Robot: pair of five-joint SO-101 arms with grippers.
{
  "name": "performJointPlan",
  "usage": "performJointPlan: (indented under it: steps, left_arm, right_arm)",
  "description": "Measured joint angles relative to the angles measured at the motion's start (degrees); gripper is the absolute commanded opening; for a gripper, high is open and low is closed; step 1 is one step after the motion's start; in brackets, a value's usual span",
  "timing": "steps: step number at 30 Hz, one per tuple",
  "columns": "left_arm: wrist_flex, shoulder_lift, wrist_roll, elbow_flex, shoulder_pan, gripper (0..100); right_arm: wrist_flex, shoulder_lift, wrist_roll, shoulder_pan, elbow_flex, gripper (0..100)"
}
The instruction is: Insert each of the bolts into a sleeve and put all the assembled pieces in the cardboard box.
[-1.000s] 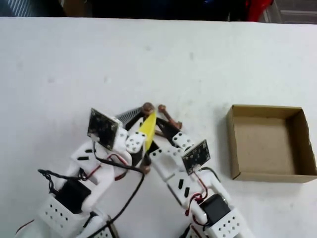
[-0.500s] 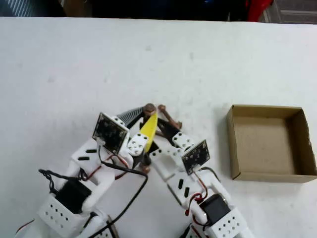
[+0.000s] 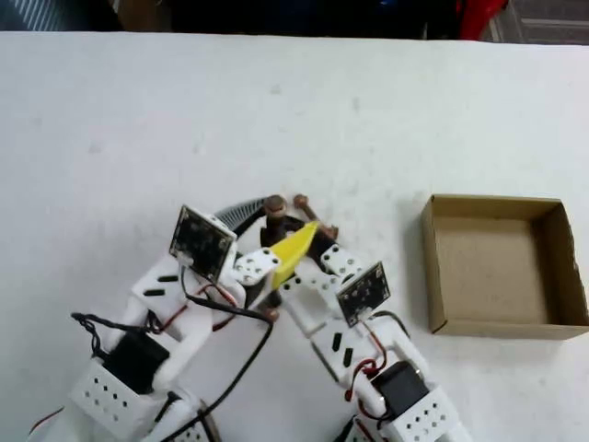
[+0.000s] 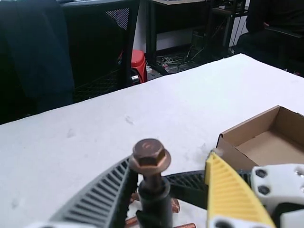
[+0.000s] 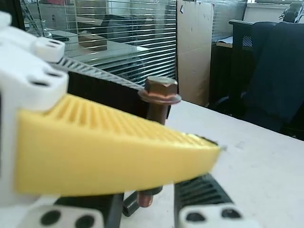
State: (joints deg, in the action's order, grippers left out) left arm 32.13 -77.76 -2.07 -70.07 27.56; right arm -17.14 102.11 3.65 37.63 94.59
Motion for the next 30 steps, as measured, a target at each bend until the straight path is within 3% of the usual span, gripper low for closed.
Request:
performJointPlan:
  steps: [7,15,21,24,28,29,30]
  left_arm:
    - [0.00,0.00,0.00,0.00,-0.09,32]
    - [-0.35,0.00,0.00,0.00,-7.47,34]
    - [-0.44,0.00,0.00,0.00,-8.44,34]
    - [-2.46,0.00,0.00,0.88,-10.64,27]
    - [-3.16,0.00,0.00,4.40,-15.91,4]
    - [-3.16,0.00,0.00,4.92,-17.32,1]
    - [-3.16,-0.44,0.00,5.10,-18.81,4]
  right_arm:
    - [0.00,0.00,0.00,0.00,0.00,1.7]
    - [0.00,0.00,0.09,-0.18,-0.09,1.7]
    - [-0.18,0.00,0.35,-0.26,0.00,1.7]
    - [-2.11,0.00,0.53,-0.18,0.00,1.7]
    - [-8.18,0.00,0.53,-0.26,-1.23,1.7]
    - [-9.85,0.00,0.53,-0.26,-2.11,1.7]
    - [-11.43,0.00,0.53,-0.62,-3.08,1.7]
